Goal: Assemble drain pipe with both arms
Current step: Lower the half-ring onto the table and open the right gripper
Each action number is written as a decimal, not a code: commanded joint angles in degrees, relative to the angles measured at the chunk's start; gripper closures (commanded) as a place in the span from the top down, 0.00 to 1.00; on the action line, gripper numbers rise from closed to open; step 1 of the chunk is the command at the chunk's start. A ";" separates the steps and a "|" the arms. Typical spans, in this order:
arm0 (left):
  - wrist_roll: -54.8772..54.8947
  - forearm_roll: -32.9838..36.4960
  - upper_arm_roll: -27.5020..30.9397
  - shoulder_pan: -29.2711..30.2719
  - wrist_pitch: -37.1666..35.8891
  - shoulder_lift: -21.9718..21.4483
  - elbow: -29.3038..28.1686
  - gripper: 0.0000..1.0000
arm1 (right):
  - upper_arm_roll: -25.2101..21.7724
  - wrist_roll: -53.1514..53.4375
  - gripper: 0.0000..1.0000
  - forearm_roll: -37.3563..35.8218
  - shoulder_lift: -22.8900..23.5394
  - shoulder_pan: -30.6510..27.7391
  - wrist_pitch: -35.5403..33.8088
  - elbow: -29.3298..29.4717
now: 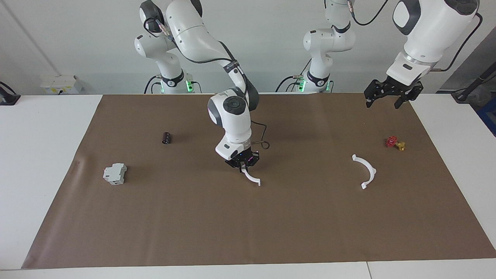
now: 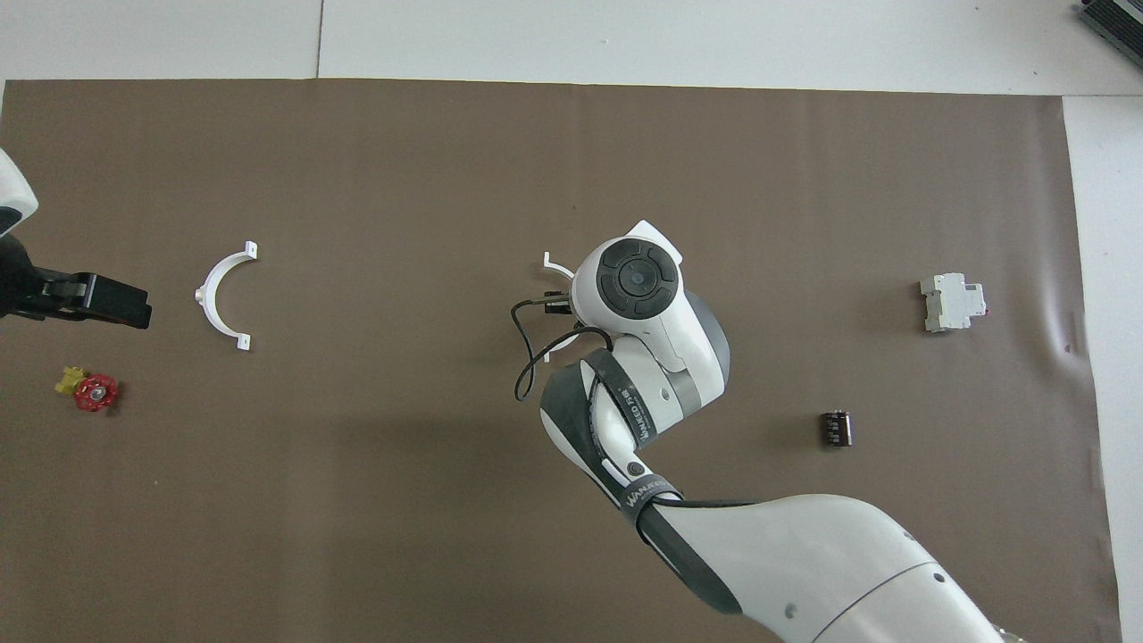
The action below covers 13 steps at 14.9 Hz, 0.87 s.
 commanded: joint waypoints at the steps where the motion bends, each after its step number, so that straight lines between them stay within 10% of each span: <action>1: -0.51 -0.56 -0.28 0.59 -0.61 0.62 1.03 1.00 | -0.14 0.87 0.00 -1.03 0.25 0.52 2.95 -1.36; 3: -0.51 -0.56 -0.28 0.68 -0.61 0.62 0.94 1.00 | -0.14 0.87 0.07 -1.03 0.25 0.61 3.04 -1.54; 6: -0.51 -0.56 -0.28 0.68 -0.52 0.62 0.94 1.00 | -0.14 1.04 0.46 -1.03 0.16 1.14 3.13 -1.45; 7: -0.42 -0.56 -0.28 0.68 -0.52 0.62 0.94 1.00 | -0.23 1.13 0.63 -0.95 0.16 1.23 2.95 -1.28; 8: -0.42 -0.56 -0.28 0.68 -0.52 0.62 0.94 1.00 | -0.23 1.39 1.00 -0.95 -0.01 1.40 2.69 -0.93; 13: -0.33 -0.56 -0.28 0.68 -0.17 0.71 0.68 1.00 | -1.02 1.22 1.00 -0.86 -6.06 -0.08 -1.52 -0.57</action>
